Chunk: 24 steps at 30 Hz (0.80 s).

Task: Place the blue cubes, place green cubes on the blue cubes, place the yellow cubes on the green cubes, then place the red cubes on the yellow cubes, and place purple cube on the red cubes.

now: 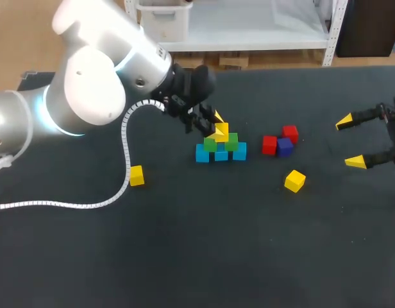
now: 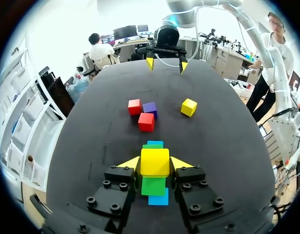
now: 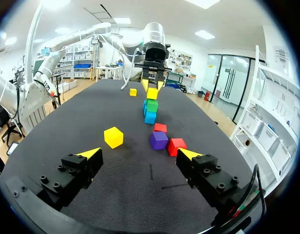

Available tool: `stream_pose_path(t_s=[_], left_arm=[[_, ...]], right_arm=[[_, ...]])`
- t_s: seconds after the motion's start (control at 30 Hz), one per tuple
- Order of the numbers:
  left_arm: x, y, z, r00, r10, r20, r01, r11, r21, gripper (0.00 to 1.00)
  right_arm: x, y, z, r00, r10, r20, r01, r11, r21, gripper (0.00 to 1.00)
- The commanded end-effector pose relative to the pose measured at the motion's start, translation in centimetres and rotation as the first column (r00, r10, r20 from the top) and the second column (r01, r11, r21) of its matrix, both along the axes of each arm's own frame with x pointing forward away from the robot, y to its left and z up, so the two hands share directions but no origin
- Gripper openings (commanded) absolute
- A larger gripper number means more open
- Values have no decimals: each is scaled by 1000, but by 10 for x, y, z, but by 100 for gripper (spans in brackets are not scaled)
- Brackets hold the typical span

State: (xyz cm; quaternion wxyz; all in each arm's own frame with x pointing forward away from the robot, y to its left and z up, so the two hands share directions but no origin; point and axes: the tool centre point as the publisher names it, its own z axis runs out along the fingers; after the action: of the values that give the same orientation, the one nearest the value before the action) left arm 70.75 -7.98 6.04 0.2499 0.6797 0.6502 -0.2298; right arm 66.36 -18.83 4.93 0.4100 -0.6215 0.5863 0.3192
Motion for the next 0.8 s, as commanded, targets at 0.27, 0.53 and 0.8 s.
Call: stream_pose_path(t_s=[0.27,0.53,0.8], left_arm=[[1,-1,-1,1000,0,1,0,1000,0,0],[2,-2,-1,1000,0,-2,0,1000,-3,2],[2,-1,-1,1000,4,-1,-4,1000,-1,2]], right_arm=[[0,0,0,1000,0,1,0,1000,0,100],[0,0,0,1000,0,1,0,1000,0,100],[0,0,0,1000,0,1,0,1000,0,100]])
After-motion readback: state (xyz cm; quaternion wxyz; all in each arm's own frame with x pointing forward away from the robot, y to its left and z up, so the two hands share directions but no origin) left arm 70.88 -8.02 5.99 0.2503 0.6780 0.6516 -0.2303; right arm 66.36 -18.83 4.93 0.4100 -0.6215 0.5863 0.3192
